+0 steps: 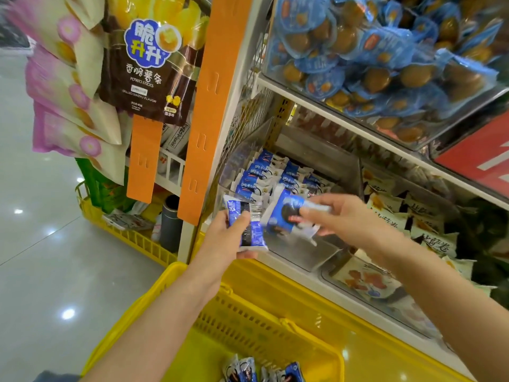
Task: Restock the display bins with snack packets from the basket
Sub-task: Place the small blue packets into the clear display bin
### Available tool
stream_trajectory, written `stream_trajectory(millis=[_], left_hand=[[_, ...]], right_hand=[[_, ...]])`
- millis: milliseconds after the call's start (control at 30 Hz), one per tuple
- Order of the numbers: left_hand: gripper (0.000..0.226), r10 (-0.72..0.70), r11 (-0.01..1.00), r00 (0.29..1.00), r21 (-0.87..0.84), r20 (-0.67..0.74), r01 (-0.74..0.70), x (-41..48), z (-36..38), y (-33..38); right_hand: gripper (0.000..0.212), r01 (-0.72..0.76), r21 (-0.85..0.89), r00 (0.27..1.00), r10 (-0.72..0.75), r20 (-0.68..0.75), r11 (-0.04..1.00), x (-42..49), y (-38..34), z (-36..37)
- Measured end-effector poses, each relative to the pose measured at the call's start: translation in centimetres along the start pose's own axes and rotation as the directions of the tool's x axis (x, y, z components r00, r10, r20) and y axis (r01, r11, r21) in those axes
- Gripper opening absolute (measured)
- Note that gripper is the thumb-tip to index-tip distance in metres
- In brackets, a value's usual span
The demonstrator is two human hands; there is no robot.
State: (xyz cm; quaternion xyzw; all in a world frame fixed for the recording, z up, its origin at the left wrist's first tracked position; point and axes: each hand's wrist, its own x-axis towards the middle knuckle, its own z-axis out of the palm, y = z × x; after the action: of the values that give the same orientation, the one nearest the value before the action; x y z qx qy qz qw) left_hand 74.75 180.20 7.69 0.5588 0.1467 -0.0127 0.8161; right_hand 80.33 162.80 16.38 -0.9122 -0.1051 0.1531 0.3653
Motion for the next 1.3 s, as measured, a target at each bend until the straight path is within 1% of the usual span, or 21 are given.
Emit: stream_trajectory(millis=[67,133,200,300,333,367,433,500,567,633,667,733,800,867,933,1000,1067,1133,1200,1233,1300], left_hand=[[0.025,-0.003,1.000,0.997,-0.012,-0.073,0.002,0.3,-0.3,0.0],[0.023,0.002,1.000,0.995,-0.025,-0.101,-0.004,0.5,-0.4,0.1],[0.021,0.011,0.999,0.995,-0.036,-0.102,-0.014,0.6,-0.5,0.1],[0.019,0.026,0.999,0.994,-0.032,-0.102,-0.029,0.8,-0.6,0.2],[0.018,0.028,0.999,0.994,-0.033,-0.103,-0.032,0.8,-0.6,0.2],[0.017,0.029,0.999,0.995,-0.037,-0.100,-0.033,0.8,-0.6,0.3],[0.017,0.025,0.998,0.996,-0.054,-0.091,-0.030,0.8,-0.5,0.5],[0.019,0.025,0.996,0.997,-0.087,-0.076,-0.032,0.8,-0.4,0.8],[0.025,0.040,0.994,0.998,-0.104,-0.043,-0.045,0.8,-0.3,0.9],[0.030,0.066,0.993,0.998,-0.100,0.023,-0.064,0.6,-0.2,0.8],[0.030,0.080,0.993,0.995,-0.097,0.059,-0.074,0.4,-0.2,0.6],[0.029,0.109,0.993,0.988,-0.062,0.111,-0.103,0.1,0.1,0.4],[0.029,0.129,0.991,0.981,0.013,0.143,-0.132,-0.2,0.4,0.3],[0.026,0.149,0.987,0.978,0.044,0.145,-0.156,-0.3,0.8,0.3],[0.023,0.162,0.985,0.983,0.045,0.081,-0.166,-0.2,0.8,0.1],[0.024,0.087,0.996,0.996,0.028,0.017,-0.087,-0.1,0.9,-0.1],[0.030,-0.039,0.991,0.995,-0.124,0.087,0.050,-0.2,1.2,-0.1],[0.034,-0.094,0.950,0.979,-0.277,0.184,0.143,-0.2,1.5,0.0],[0.026,-0.070,0.935,0.975,-0.327,0.209,0.137,-0.4,1.7,0.0],[0.024,-0.048,0.938,0.978,-0.327,0.204,0.115,-0.4,1.8,0.0],[0.025,-0.006,0.959,0.987,-0.277,0.163,0.051,-0.7,2.0,0.0]], right_hand=[[0.025,-0.002,-0.039,0.980,-0.006,-0.201,0.999,1.6,0.0,-0.7],[0.030,-0.037,-0.152,0.972,0.001,-0.236,0.988,3.2,0.5,-0.6],[0.028,-0.054,-0.242,0.991,0.023,-0.132,0.969,4.6,1.2,0.1],[0.015,-0.017,-0.230,0.998,0.030,0.053,0.973,6.2,2.0,1.2],[0.006,-0.015,-0.232,0.994,0.038,0.098,0.973,6.5,2.1,1.4],[0.005,-0.007,-0.265,0.990,0.044,0.134,0.964,6.7,2.1,1.6],[0.019,-0.002,-0.370,0.983,0.070,0.172,0.929,7.0,2.2,1.7],[0.033,-0.020,-0.398,0.984,0.088,0.154,0.917,6.9,2.2,1.7],[0.034,-0.005,-0.329,1.000,0.008,0.008,0.944,6.3,2.0,1.8],[0.026,0.108,-0.196,0.973,-0.144,-0.181,0.975,5.0,1.3,2.3],[0.023,0.170,-0.134,0.956,-0.196,-0.220,0.976,4.2,0.9,2.7],[0.024,0.233,-0.050,0.949,-0.238,-0.207,0.971,2.7,0.1,3.4],[0.025,0.229,-0.024,0.961,-0.230,-0.152,0.973,1.8,-0.3,4.0],[0.016,0.217,0.024,0.968,-0.212,-0.134,0.976,1.3,-0.7,4.0],[0.006,0.231,0.090,0.955,-0.209,-0.211,0.969,0.9,-0.9,3.9],[0.010,0.294,0.029,0.903,-0.268,-0.336,0.955,0.3,-0.8,3.9],[0.011,0.388,-0.131,0.840,-0.409,-0.356,0.912,-0.8,-0.4,4.3],[0.009,0.487,-0.370,0.771,-0.589,-0.244,0.791,-1.8,0.3,4.9],[0.011,0.546,-0.577,0.674,-0.727,-0.128,0.608,-2.6,1.0,5.4],[0.012,0.556,-0.638,0.639,-0.765,-0.083,0.533,-3.0,1.3,5.6],[0.011,0.574,-0.689,0.598,-0.802,-0.016,0.442,-3.5,2.0,5.8]])
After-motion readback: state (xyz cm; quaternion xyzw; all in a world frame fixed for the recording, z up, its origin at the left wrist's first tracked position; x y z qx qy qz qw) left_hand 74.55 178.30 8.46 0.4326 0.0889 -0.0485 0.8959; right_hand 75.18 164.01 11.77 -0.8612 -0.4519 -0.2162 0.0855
